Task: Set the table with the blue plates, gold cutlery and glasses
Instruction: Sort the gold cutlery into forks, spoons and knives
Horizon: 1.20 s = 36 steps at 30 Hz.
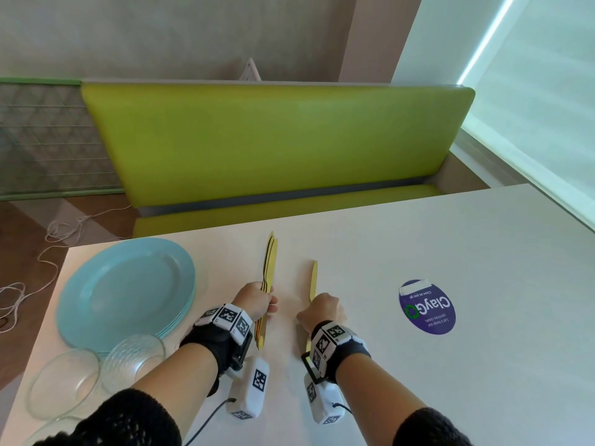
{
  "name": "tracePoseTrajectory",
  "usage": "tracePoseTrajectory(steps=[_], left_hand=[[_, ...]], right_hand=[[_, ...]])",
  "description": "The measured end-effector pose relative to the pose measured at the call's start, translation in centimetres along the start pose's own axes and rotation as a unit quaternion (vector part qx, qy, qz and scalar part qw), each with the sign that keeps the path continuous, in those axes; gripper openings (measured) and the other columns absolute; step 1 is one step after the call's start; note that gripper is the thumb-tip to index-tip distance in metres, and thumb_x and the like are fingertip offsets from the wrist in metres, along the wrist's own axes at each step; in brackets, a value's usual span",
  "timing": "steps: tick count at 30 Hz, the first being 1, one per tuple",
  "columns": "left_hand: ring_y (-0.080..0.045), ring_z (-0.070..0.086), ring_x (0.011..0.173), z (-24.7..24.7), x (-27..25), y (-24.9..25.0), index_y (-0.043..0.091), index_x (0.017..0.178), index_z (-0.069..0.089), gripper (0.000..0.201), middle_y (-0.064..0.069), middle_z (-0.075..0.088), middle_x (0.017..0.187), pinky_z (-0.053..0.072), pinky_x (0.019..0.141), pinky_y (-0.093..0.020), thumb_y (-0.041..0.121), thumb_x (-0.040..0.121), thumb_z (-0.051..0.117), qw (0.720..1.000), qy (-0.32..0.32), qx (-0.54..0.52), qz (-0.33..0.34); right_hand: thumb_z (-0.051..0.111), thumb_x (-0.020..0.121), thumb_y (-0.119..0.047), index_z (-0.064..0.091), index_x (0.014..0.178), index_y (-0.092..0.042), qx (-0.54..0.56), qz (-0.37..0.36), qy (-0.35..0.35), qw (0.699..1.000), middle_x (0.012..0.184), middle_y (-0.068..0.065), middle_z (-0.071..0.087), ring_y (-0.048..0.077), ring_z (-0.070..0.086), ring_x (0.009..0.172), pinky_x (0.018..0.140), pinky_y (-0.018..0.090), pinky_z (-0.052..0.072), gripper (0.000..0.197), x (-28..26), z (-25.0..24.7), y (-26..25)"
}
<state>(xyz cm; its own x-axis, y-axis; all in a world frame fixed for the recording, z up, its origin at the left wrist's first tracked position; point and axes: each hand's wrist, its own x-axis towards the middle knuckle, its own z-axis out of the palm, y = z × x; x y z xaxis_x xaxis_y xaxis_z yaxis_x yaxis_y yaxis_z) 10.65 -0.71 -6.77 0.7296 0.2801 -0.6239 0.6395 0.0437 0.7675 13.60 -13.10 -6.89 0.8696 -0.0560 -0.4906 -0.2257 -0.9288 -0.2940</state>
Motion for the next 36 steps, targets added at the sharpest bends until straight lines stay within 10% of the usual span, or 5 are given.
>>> tracePoseTrajectory(steps=[8,13,19,28,36], left_hand=[[-0.018,0.057,0.068,1.5,-1.2,-0.4,0.010,0.087,0.055,0.016,-0.007,0.057,0.079,0.054,0.066,-0.033,0.007,0.097,0.043,1.000,-0.011,0.002,-0.017],[-0.026,0.057,0.061,3.0,-2.2,-0.6,0.004,0.086,0.058,0.015,-0.012,0.059,0.068,0.054,0.080,-0.045,0.015,0.093,0.051,0.999,-0.039,-0.005,-0.014],[-0.039,0.065,0.089,3.5,-4.1,-1.3,0.003,0.084,0.062,0.025,-0.024,0.065,0.089,0.052,0.090,-0.056,0.021,0.095,0.048,0.998,-0.066,-0.010,-0.013],[-0.022,0.057,0.059,1.7,-8.6,-3.8,0.004,0.080,0.055,0.019,-0.012,0.059,0.073,0.048,0.053,-0.031,0.012,0.096,0.048,0.995,-0.092,0.024,0.016],[-0.017,0.054,0.060,-2.2,-17.6,-10.0,0.010,0.084,0.052,0.014,-0.004,0.055,0.073,0.050,0.055,-0.027,0.010,0.093,0.042,0.958,-0.122,0.250,0.073]], right_hand=[[0.062,0.079,-0.017,0.052,0.063,-0.011,0.086,-0.041,-0.039,0.995,0.078,0.011,0.071,0.024,0.072,0.073,0.065,0.032,0.061,0.019,-1.2,-1.6,0.6],[0.059,0.087,-0.027,0.061,0.074,-0.006,0.103,-0.077,-0.053,0.990,0.058,0.002,0.061,0.004,0.055,0.035,0.035,0.016,0.047,0.025,-2.8,-2.5,0.4],[0.041,0.093,-0.013,0.067,0.096,0.002,0.042,-0.142,-0.081,0.986,0.082,0.013,0.073,0.020,0.065,0.063,0.073,0.030,0.060,0.030,-5.2,-2.4,1.3],[0.060,0.089,-0.020,0.069,0.098,-0.010,0.131,-0.139,-0.140,0.972,0.072,-0.006,0.065,0.009,0.062,0.061,0.047,0.017,0.051,0.016,-9.5,-2.7,4.6],[0.059,0.089,-0.015,0.061,0.079,-0.015,0.149,-0.027,-0.053,0.987,0.070,-0.001,0.061,0.011,0.057,0.054,0.042,0.021,0.043,0.010,-16.4,-1.2,9.6]])
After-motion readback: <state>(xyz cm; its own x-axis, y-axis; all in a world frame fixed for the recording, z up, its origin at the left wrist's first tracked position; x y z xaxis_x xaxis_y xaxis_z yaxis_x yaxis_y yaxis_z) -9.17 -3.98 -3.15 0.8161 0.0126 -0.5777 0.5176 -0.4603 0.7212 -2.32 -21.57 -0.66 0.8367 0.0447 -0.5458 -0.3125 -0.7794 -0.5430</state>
